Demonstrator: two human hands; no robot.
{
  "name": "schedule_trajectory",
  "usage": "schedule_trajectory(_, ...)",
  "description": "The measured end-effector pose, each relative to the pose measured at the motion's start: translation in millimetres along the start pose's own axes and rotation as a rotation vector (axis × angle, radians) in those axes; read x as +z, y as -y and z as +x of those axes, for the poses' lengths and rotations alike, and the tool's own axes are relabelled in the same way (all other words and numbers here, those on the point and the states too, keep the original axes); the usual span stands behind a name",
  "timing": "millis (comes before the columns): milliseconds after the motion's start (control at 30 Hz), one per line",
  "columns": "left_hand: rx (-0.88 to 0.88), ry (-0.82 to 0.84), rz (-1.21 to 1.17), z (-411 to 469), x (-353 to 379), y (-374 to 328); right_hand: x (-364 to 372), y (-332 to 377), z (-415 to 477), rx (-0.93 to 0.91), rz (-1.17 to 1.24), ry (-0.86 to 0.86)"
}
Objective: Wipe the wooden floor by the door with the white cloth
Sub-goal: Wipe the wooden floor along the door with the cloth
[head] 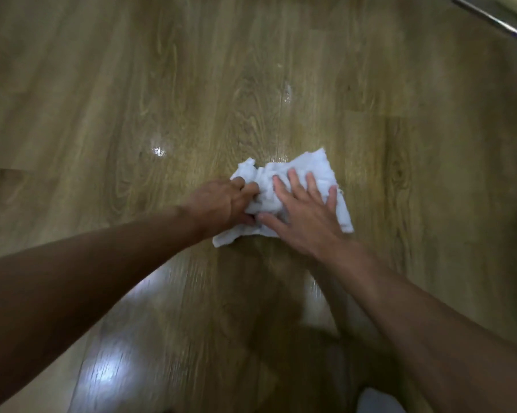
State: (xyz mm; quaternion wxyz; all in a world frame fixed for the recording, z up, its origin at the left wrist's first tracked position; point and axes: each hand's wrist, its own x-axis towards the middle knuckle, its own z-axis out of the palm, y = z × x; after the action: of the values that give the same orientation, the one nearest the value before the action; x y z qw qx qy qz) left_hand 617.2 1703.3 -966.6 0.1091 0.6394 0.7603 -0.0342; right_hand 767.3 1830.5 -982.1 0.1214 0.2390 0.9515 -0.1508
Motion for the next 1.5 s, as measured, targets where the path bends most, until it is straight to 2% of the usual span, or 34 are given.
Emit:
schedule_trajectory(33, -0.002, 0.013, 0.003, -2, 1, 2, 4, 6, 2, -0.021, -0.027, -0.036)
schedule_trajectory(133, 0.118, -0.11, 0.049, -19, 4, -9, 19, 4, -19, -0.102, -0.092, -0.102)
schedule_trajectory(233, 0.184, -0.128, 0.091, -37, 7, -22, 19, -14, -41, -0.177, -0.143, -0.096)
schedule_trajectory(267, 0.15, -0.079, 0.054, -37, 5, -20, 14, -19, -36, -0.182, -0.137, -0.079)
schedule_trajectory(367, -0.151, 0.073, -0.043, -23, -13, 11, -5, -11, 14, -0.145, -0.15, -0.021)
schedule_trajectory(433, -0.249, 0.11, 0.051, -14, -26, 35, -10, 10, 42, -0.152, -0.15, 0.005)
schedule_trajectory(500, -0.08, -0.018, 0.275, -11, -28, 41, -2, 25, 44, -0.212, -0.136, -0.014)
schedule_trajectory(533, 0.036, -0.062, 0.29, -13, -23, 37, 5, 25, 34, -0.241, -0.124, -0.058)
schedule_trajectory(567, 0.125, -0.095, 0.224, -17, -14, 32, 11, 22, 22, -0.262, -0.098, -0.11)
schedule_trajectory(633, 0.175, -0.076, 0.088, -30, 4, 27, 17, 7, 2, -0.301, -0.016, -0.169)
schedule_trajectory(733, 0.115, -0.055, -0.034, -36, 15, 37, 11, -3, 14, -0.219, 0.041, -0.176)
schedule_trajectory(800, -0.036, -0.025, -0.047, -32, 10, 55, 4, 15, 39, -0.134, 0.002, -0.092)
schedule_trajectory(900, -0.205, 0.055, -0.022, -37, -7, 69, 2, 47, 56, -0.185, -0.038, -0.028)
schedule_trajectory(1000, -0.066, 0.097, 0.227, -55, -6, 42, 11, 29, 35, -0.321, -0.022, -0.125)
schedule_trajectory(1067, 0.018, 0.109, 0.249, -65, -1, 16, 12, 6, 20, -0.378, -0.053, -0.189)
schedule_trajectory(1133, -0.047, 0.073, 0.234, -65, -2, 11, 9, -2, 24, -0.323, -0.047, -0.171)
schedule_trajectory(1200, -0.182, 0.197, 0.158, -56, -15, 26, 4, 9, 41, -0.204, -0.027, -0.096)
schedule_trajectory(1267, -0.281, 0.23, 0.107, -51, -21, 50, 1, 36, 60, -0.153, -0.036, -0.032)
schedule_trajectory(1367, -0.304, 0.237, 0.161, -56, -12, 55, 1, 59, 60, -0.232, -0.055, -0.015)
schedule_trajectory(1433, -0.242, 0.23, 0.226, -68, -7, 38, 9, 49, 41, -0.356, 0.002, -0.113)
schedule_trajectory(1500, -0.17, 0.241, 0.172, -79, -1, 32, 15, 31, 23, -0.45, 0.071, -0.192)
